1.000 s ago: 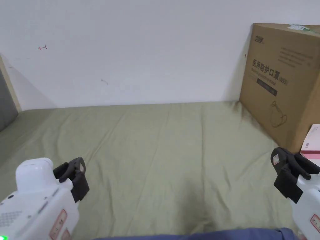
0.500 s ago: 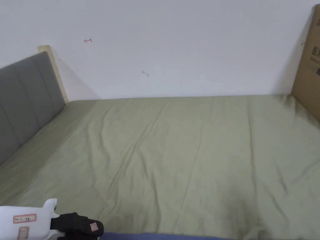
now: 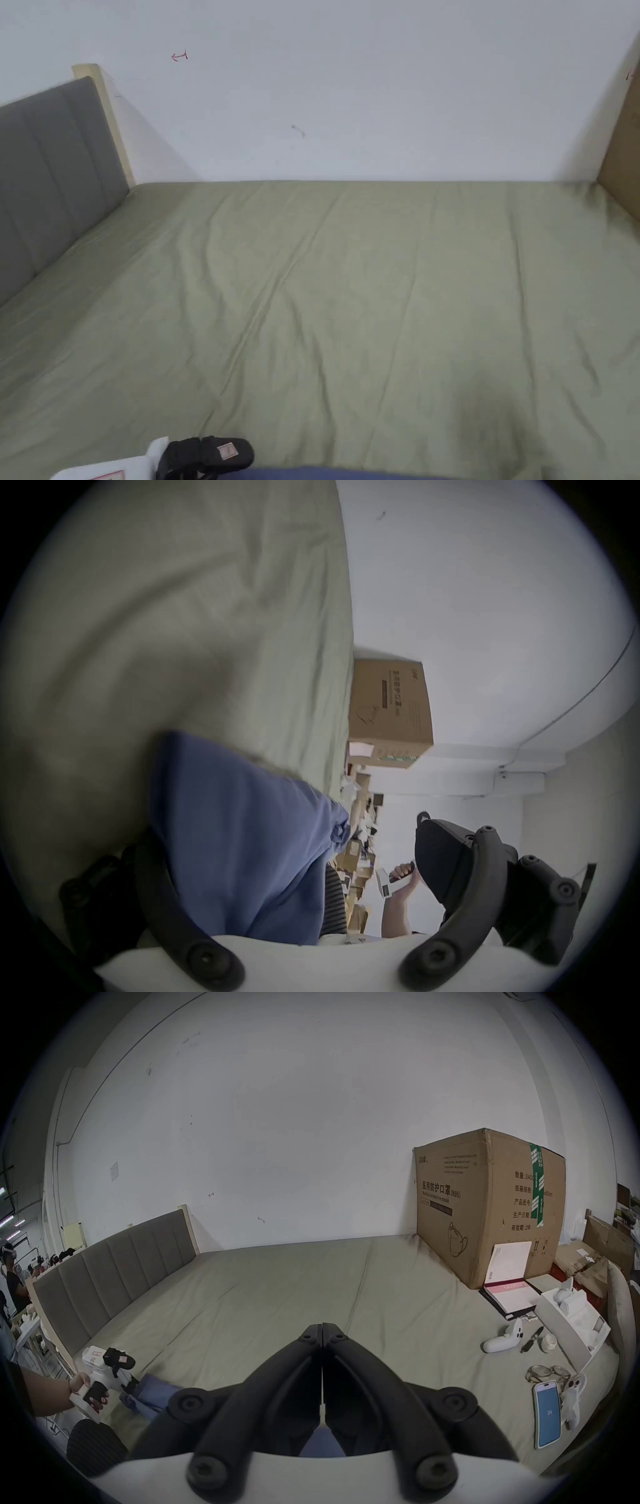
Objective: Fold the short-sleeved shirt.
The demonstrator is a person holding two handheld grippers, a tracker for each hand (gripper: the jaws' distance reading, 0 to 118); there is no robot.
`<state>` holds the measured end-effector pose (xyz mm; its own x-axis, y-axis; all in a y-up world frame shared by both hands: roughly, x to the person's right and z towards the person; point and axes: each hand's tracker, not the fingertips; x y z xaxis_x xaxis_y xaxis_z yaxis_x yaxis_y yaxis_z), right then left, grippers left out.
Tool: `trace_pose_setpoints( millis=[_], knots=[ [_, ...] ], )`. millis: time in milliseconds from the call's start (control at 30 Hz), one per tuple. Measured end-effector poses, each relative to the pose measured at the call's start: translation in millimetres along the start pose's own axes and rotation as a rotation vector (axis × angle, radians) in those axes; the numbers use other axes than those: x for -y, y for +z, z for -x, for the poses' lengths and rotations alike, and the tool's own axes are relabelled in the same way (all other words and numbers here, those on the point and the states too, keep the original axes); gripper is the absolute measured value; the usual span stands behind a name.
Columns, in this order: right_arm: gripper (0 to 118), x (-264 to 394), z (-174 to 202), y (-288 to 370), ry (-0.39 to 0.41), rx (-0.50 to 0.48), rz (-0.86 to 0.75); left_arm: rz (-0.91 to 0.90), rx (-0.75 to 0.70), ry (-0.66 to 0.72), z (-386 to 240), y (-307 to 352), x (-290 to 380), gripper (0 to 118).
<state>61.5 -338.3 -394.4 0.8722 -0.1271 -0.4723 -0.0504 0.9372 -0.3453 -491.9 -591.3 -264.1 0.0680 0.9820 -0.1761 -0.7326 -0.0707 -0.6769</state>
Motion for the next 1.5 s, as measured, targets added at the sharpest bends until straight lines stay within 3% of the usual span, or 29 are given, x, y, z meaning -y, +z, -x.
trace_pose_setpoints(
  millis=[33,67,100,133,167,200,233,267,300,433,500,600,733,800,867,900,1033,1233,1300,1367,1433,1467,1500],
  knots=[
    [0,-0.9,-0.4,-0.9,-0.002,-0.003,0.006,0.019,0.016,-0.026,0.3,-6.2,-1.2,112],
    [0,-1.2,0.4,-1.9,-0.002,-0.005,0.012,0.025,0.032,-0.041,1.5,-9.3,-2.2,104],
    [0,-1.3,2.0,-2.9,0.001,-0.007,0.019,0.022,0.037,-0.036,3.8,-10.1,-4.4,82],
    [0,-1.0,3.6,-3.9,0.007,-0.009,0.025,0.019,0.031,-0.034,8.5,-10.2,-2.7,40],
    [0,-0.5,3.1,-4.7,0.012,-0.013,0.031,-0.003,-0.039,-0.025,11.9,-8.0,-5.9,40],
    [0,-0.1,3.9,-5.6,0.016,-0.016,0.036,-0.007,-0.155,-0.03,14.0,-10.8,-8.4,24],
    [0,0.6,5.0,-6.4,0.019,-0.021,0.042,0.016,-0.39,-0.08,24.3,-9.3,-7.3,11],
    [0,1.2,6.1,-7.1,0.02,-0.025,0.048,0.015,-0.245,-0.075,16.0,-9.1,-2.6,10],
    [0,2.2,5.4,-8.0,0.02,-0.031,0.056,-0.015,-0.264,-0.118,-1.4,-13.3,-3.3,11],
    [0,4.1,4.5,-8.5,0.025,-0.051,0.061,-0.016,-0.637,-0.438,-51.8,-22.4,15.6,10],
    [0,3.1,3.9,-7.5,0.028,-0.062,0.057,-0.016,-0.741,-0.591,-79.7,-20.5,27.7,10],
    [0,2.3,0.2,-4.9,0.023,-0.08,0.048,-0.118,-0.884,-0.653,-108.0,-11.4,44.1,10],
    [0,2.5,-4.8,-0.6,0.015,-0.094,0.045,-0.233,-1.365,-0.87,-134.8,-5.8,56.3,10],
    [0,4.2,-7.6,2.4,0.013,-0.101,0.043,-0.214,-1.432,-0.914,-139.5,-11.7,61.9,10],
    [0,6.7,-9.5,4.6,0.01,-0.108,0.045,-0.185,-1.325,-0.866,-147.7,-25.3,72.9,10],
    [0,8.0,-11.1,5.7,0.008,-0.111,0.048,-0.169,-1.694,-1.052,-173.6,-11.3,71.3,10],
    [0,13.0,-16.6,8.4,-0.006,-0.119,0.052,-0.081,-1.367,-0.826,-171.3,-57.4,81.3,10],
    [0,17.3,-25.1,13.2,-0.045,-0.12,0.051,-0.007,-1.249,-0.733,-154.3,-143.9,82.1,12],
    [0,18.0,-28.5,15.0,-0.055,-0.116,0.054,0.051,-1.215,-0.658,-142.6,-161.2,82.2,34],
    [0,20.0,-34.1,15.2,-0.065,-0.115,0.057,0.073,-1.146,-0.575,-129.9,-168.3,84.2,72],
    [0,21.6,-38.9,16.1,-0.072,-0.115,0.057,0.087,-1.047,-0.55,-120.5,-165.9,84.3,87],
    [0,22.0,-40.4,16.5,-0.073,-0.113,0.057,0.086,-1.042,-0.553,-120.5,-161.4,86.7,104],
    [0,21.9,-39.4,17.8,-0.074,-0.111,0.057,0.076,-1.041,-0.58,-121.7,-153.7,87.1,111]
  ],
)
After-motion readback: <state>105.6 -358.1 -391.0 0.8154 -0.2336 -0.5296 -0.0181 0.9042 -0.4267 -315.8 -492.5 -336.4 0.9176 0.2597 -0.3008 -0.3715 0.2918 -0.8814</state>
